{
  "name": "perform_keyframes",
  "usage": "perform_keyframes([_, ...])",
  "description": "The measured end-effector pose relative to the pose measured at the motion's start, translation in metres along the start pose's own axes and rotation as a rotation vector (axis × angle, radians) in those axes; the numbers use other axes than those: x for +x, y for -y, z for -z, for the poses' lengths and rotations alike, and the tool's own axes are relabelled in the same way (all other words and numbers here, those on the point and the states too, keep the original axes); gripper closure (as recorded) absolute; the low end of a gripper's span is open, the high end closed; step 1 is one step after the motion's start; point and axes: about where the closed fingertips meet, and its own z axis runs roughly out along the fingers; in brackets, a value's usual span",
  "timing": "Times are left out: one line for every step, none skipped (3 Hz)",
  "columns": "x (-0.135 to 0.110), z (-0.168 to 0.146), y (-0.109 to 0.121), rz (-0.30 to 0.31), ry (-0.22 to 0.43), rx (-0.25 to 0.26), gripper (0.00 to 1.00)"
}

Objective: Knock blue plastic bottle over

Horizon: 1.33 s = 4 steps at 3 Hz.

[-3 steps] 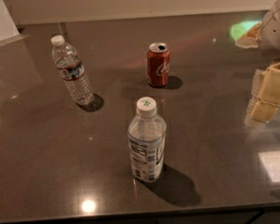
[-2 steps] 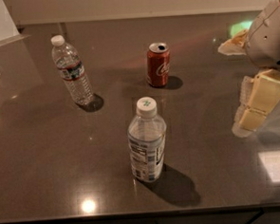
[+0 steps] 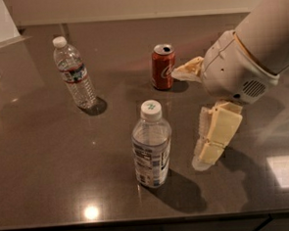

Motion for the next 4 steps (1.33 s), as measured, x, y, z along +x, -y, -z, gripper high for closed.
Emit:
perform_keyframes([-0.018, -0.018, -0.013, 0.035, 0.059, -0.033, 0.0])
perform_keyframes([-0.034, -0.031, -0.022, 0.054, 0.14, -0.05, 0.0])
perform_keyframes([-0.044, -0.04, -0.026, 0.04, 0.233, -0.062, 0.0])
perform_keyframes([-0.048, -0.045, -0.026, 0.011, 0.305, -0.069, 0.0])
